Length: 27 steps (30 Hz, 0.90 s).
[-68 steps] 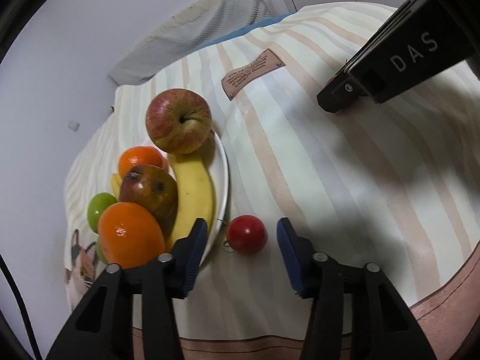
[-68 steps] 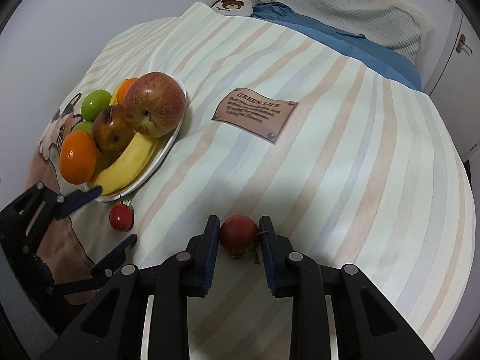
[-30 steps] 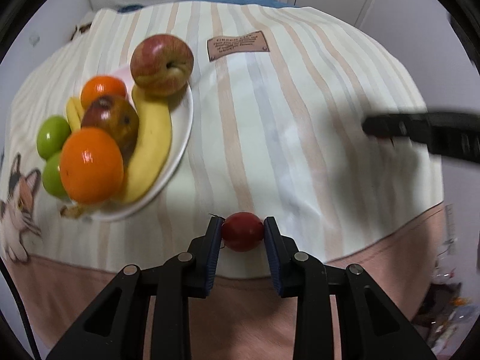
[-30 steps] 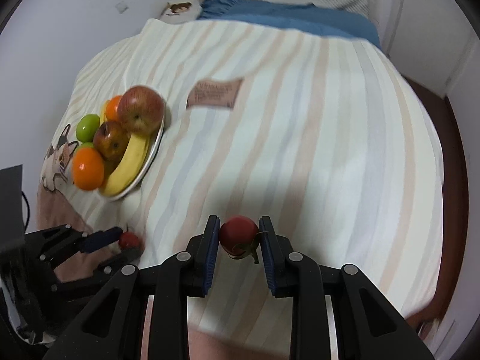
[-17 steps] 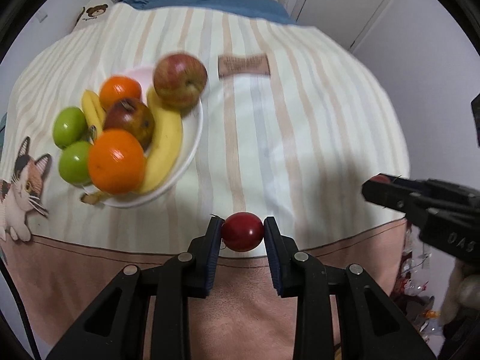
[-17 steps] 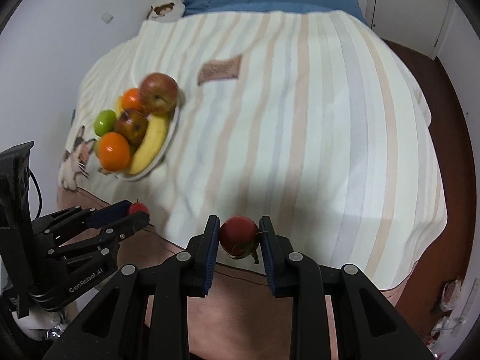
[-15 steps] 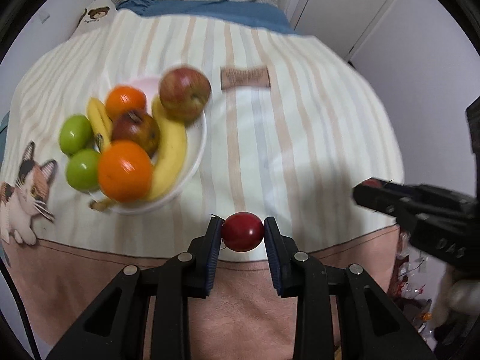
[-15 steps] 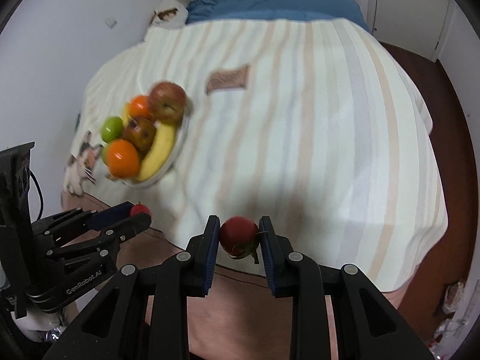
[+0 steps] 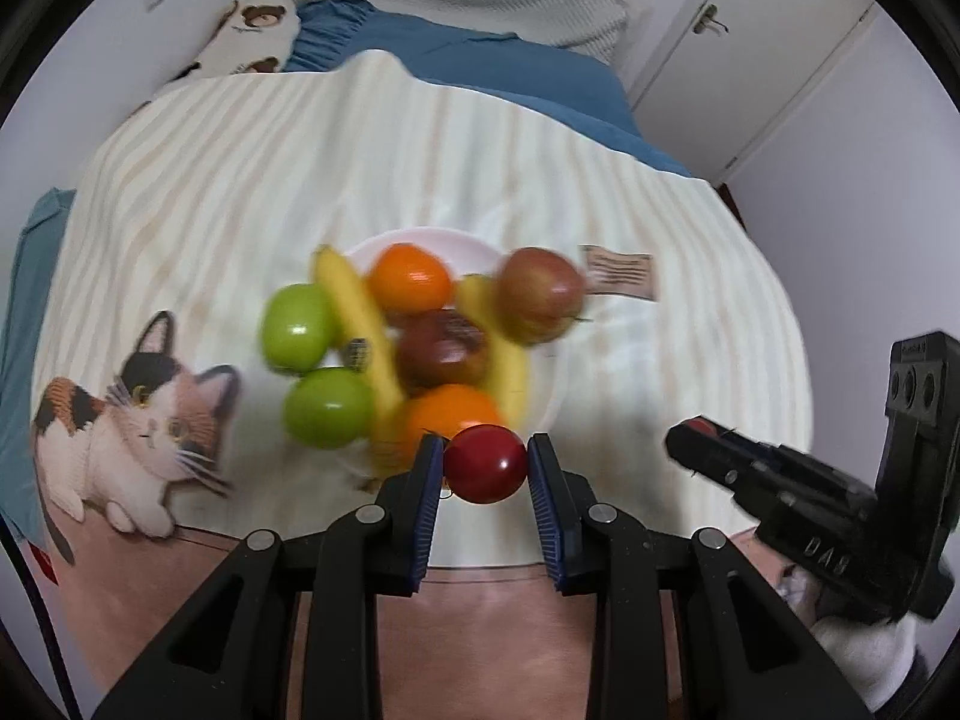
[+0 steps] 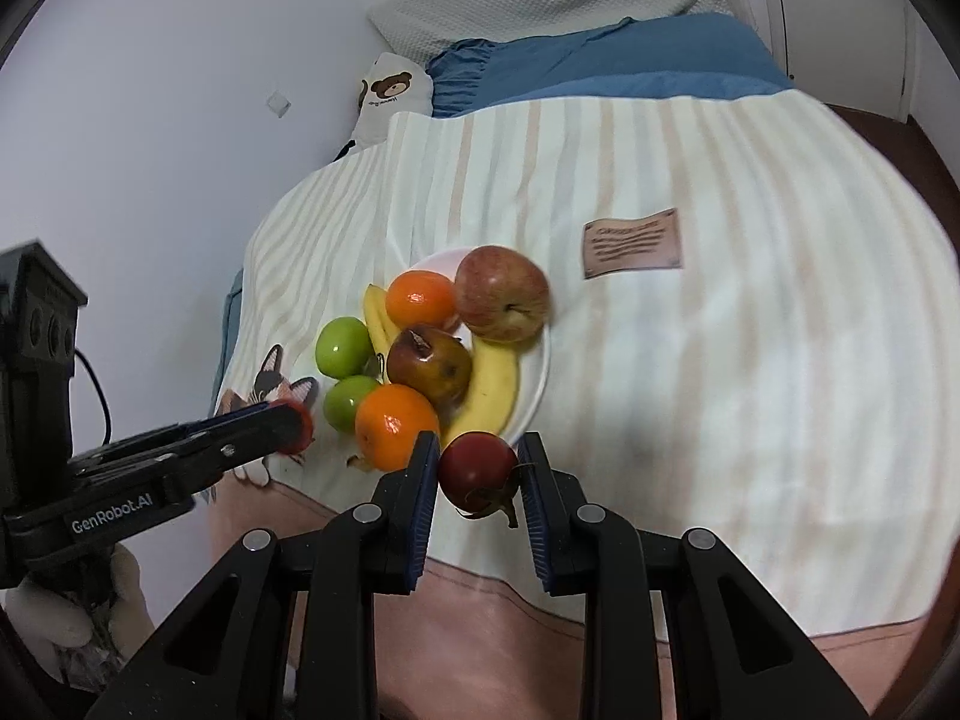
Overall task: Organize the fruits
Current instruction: 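Carry both cherry tomatoes onto the plate and open both tools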
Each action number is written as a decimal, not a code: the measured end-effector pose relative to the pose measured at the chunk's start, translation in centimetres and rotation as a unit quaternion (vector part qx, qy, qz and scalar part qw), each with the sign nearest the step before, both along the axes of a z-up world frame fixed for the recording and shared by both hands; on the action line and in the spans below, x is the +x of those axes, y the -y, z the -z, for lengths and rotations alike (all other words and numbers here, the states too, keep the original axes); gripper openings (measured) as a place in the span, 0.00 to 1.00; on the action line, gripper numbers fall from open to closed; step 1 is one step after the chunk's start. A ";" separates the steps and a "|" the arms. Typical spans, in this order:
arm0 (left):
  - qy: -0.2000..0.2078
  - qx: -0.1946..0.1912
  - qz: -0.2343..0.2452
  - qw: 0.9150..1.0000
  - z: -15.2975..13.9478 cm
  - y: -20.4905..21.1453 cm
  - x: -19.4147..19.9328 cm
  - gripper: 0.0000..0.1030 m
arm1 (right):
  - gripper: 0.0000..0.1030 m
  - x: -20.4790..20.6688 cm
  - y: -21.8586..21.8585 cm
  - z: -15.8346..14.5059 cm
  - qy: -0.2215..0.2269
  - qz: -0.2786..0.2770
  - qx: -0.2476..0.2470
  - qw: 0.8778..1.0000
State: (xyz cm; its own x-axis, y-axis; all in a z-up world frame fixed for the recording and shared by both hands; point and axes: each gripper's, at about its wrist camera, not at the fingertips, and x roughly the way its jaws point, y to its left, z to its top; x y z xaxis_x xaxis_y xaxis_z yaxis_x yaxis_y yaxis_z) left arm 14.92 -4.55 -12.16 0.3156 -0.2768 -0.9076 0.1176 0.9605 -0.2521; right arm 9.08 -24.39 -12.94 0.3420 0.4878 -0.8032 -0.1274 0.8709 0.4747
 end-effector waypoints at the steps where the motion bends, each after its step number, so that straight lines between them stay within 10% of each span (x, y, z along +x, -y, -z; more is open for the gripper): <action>1: 0.005 0.005 0.001 1.000 0.6 -0.5 -0.2 0.25 | 0.28 0.1 -0.4 0.5 0.000 -0.001 0.002 1.000; 11: 0.057 0.022 0.014 0.998 7.4 -1.6 -2.0 0.26 | 0.28 2.0 -3.9 5.5 0.028 -0.051 -0.047 0.997; 27: 0.155 0.071 0.033 0.985 8.3 -1.8 -3.8 0.26 | 0.28 4.5 -5.7 8.7 0.048 -0.088 -0.092 0.991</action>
